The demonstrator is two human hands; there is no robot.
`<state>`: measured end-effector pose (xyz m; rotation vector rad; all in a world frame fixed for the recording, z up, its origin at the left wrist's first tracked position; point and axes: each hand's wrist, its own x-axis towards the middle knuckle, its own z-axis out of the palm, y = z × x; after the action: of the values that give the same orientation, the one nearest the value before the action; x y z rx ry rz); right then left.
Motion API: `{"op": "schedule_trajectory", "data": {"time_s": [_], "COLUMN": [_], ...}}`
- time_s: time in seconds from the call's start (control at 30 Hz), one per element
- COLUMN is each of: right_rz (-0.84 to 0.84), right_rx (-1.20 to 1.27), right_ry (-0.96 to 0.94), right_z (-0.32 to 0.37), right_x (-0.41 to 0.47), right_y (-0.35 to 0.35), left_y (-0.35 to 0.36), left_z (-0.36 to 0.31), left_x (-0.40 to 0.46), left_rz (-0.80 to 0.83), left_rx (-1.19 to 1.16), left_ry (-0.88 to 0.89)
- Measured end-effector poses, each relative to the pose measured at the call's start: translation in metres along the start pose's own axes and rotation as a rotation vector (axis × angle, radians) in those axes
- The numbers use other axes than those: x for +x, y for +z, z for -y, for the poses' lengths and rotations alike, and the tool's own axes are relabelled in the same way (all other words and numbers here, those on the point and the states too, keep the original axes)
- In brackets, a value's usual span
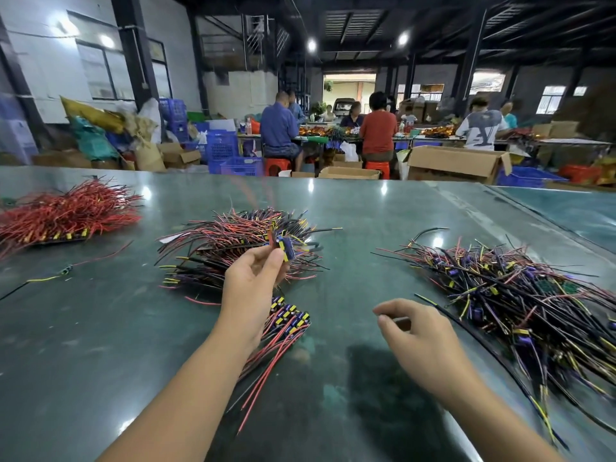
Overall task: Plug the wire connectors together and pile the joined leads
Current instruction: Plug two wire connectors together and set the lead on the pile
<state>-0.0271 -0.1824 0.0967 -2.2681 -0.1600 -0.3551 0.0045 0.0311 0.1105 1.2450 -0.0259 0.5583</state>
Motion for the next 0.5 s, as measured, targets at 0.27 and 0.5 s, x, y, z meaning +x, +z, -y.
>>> {"op": "schedule_trajectory", "data": {"time_s": [0.27,0.5], "right_rz": [0.081,0.149], "right_rx": [0.441,0.844], "right_ry": [0.013,0.007], "right_z": [0.014,0.027], "right_x": [-0.003,-0.005], "right_y": [0.001,-0.001], "left_y": [0.02,0.033], "left_z": [-0.005,0.005], "left_x": [-0.024,-0.048], "left_rz": [0.26,0.501], "left_rx": [-0.349,-0.191], "left_ry": [-0.218,-0.241]}}
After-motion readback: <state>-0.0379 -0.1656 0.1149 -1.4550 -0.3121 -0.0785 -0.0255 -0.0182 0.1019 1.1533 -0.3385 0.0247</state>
